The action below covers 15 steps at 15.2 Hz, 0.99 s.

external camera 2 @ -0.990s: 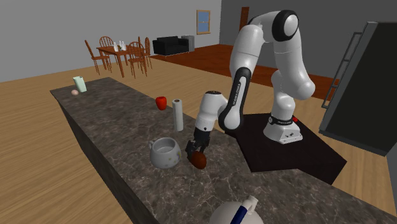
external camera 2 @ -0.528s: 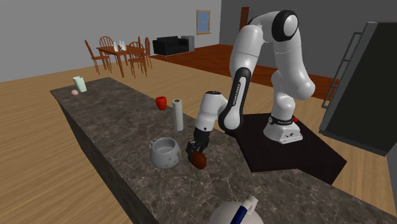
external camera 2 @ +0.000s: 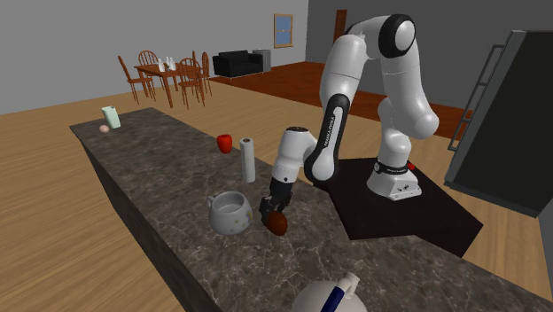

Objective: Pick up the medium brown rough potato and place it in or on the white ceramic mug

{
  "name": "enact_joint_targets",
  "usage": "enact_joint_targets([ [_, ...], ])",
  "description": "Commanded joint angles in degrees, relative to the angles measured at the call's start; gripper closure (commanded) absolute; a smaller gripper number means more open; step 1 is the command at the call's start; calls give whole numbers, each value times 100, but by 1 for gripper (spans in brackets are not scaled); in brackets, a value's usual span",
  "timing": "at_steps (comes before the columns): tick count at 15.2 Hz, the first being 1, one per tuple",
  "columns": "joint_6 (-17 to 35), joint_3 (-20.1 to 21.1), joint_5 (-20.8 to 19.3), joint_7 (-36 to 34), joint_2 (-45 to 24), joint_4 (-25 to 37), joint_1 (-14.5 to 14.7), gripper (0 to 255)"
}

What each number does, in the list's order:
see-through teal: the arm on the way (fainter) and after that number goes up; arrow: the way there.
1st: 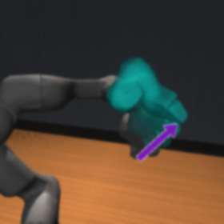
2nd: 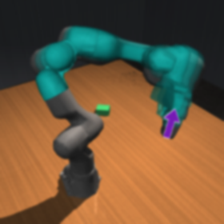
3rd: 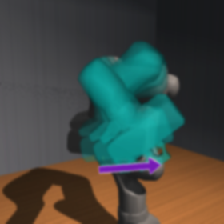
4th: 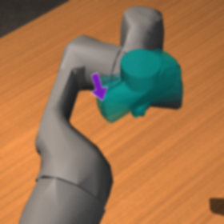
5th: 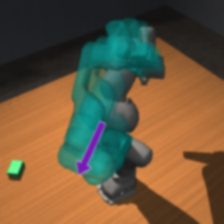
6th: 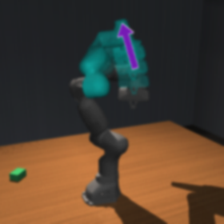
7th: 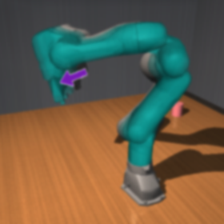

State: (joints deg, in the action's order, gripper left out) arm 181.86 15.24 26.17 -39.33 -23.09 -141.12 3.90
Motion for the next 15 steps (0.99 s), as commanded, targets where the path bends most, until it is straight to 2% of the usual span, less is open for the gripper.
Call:
enact_joint_targets([
  [1, -76, -36, -3, -24, 91, -25, 40, 255],
  [8, -603, -364, -132, -264, 746, -161, 335, 255],
  [15, -1139, -673, -454, -619, 1354, -242, 571, 255],
])
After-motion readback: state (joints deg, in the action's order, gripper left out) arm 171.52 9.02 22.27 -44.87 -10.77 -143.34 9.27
